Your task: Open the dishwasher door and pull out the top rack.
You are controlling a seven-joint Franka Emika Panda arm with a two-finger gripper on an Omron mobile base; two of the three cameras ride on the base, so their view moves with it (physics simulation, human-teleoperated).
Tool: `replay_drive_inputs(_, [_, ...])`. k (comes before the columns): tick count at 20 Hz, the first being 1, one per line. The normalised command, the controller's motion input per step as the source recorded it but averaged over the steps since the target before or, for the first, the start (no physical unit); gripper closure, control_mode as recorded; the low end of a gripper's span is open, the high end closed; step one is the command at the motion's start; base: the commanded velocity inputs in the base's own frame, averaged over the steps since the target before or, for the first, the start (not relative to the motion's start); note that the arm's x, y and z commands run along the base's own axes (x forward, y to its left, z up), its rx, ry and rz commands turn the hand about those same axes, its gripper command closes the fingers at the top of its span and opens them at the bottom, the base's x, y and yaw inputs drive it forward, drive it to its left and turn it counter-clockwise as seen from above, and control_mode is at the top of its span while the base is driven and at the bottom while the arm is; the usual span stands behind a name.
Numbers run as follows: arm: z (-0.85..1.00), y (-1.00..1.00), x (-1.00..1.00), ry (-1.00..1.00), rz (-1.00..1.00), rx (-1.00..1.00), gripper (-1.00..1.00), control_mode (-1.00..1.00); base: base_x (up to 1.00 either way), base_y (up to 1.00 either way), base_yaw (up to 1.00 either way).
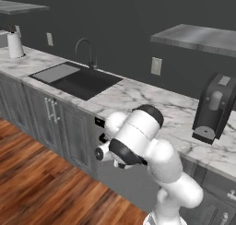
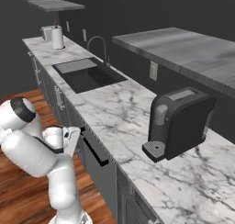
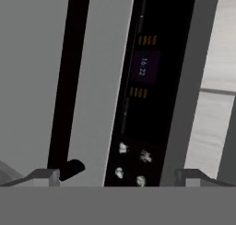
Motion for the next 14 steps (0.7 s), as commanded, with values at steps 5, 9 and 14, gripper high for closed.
replay_drive_inputs(5, [-0.42, 0.0, 0.25, 0.0, -0.03, -0.08, -1.0, -1.0, 0.0, 0.0, 0.0])
replay_drive_inputs(9, [-0.43, 0.0, 0.26, 0.0, -0.03, -0.08, -1.0, -1.0, 0.0, 0.0, 0.0])
replay_drive_inputs(14, [-0.42, 0.0, 0.28, 0.0, -0.03, -0.08, -1.0, -1.0, 0.0, 0.0, 0.0])
